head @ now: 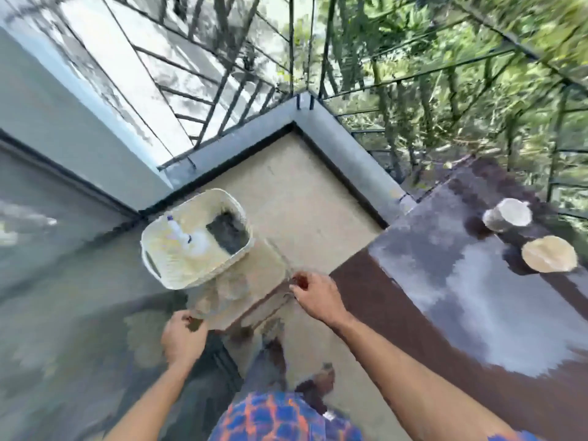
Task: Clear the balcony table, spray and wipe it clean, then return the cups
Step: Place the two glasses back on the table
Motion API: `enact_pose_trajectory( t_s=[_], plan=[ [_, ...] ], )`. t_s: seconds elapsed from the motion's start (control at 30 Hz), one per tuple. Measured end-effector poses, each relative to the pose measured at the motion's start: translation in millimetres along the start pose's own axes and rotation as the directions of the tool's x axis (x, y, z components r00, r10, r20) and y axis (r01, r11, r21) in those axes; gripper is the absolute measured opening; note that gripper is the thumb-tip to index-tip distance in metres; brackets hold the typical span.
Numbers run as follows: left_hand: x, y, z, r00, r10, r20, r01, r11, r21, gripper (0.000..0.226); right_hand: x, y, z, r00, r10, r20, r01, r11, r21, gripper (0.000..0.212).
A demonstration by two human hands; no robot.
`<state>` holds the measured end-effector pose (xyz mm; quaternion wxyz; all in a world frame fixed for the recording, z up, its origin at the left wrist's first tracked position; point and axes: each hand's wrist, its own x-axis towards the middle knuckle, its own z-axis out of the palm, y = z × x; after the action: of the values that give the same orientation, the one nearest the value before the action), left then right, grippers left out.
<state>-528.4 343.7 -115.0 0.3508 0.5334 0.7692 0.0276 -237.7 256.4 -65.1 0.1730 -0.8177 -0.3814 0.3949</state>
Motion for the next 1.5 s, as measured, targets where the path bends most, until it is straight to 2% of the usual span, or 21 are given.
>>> enact_pose_trajectory(
  t_s=[0.1,0.17,0.27,0.33,0.4,0.5,0.57,0.67,0.77,0.9,1.1,1.27,1.43,1.5],
  plan=[
    [19,-11,-6,0.995,-0.058,0.085,0.056,0.998,0.021,0.059,40,-42,38,0.991,-0.112,0.078,0.115,0.993,-0.032,0.037],
    [30,-14,-4,0.991,-0.058,0.124,0.054,0.998,0.035,0.075,63,-60,63,0.983,-0.11,0.145,0.123,0.989,-0.082,0.044],
    [49,-14,3,0.981,-0.08,0.175,0.077,0.997,0.026,0.097,89,-79,99,0.943,-0.019,0.331,0.066,0.989,-0.132,0.066],
    [65,-18,15,0.975,-0.084,0.204,0.086,0.996,0.001,0.104,103,-82,122,0.931,0.005,0.366,0.05,0.989,-0.139,0.087],
    [76,-19,27,0.968,-0.084,0.236,0.088,0.996,-0.008,0.104,112,-77,143,0.926,0.015,0.377,0.047,0.987,-0.155,0.104],
    [89,-20,43,0.967,-0.076,0.245,0.083,0.996,-0.019,0.101,119,-65,171,0.932,-0.032,0.36,0.106,0.977,-0.186,0.109],
    [88,-18,48,0.978,-0.053,0.201,0.056,0.998,-0.013,0.101,115,-61,179,0.953,-0.061,0.298,0.117,0.978,-0.175,0.102],
    [86,-20,51,0.991,-0.022,0.133,0.023,1.0,-0.004,0.094,112,-62,186,0.965,-0.105,0.241,0.166,0.955,-0.247,0.086],
    [81,-22,43,0.992,0.023,0.124,-0.022,1.0,-0.007,0.092,108,-60,182,0.957,-0.121,0.262,0.195,0.94,-0.279,0.086],
    [68,-21,24,0.986,0.058,0.159,-0.059,0.998,0.002,0.095,92,-55,152,0.955,-0.119,0.272,0.185,0.955,-0.231,0.09],
    [27,-6,-10,0.979,0.159,0.126,-0.166,0.985,0.042,0.092,51,-54,79,0.968,-0.243,0.066,0.248,0.966,-0.079,0.09],
    [-14,30,-25,0.954,0.301,0.019,-0.301,0.954,0.013,0.093,-11,-51,4,0.933,-0.323,-0.159,0.336,0.94,0.059,0.092],
    [-56,68,-8,0.909,0.416,-0.019,-0.417,0.909,-0.023,0.092,-88,8,-49,0.879,-0.198,-0.433,0.285,0.947,0.145,0.084],
    [-104,103,-3,0.881,0.47,0.047,-0.466,0.882,-0.074,0.075,-119,51,-64,0.846,-0.126,-0.517,0.245,0.955,0.168,0.085]
  ],
)
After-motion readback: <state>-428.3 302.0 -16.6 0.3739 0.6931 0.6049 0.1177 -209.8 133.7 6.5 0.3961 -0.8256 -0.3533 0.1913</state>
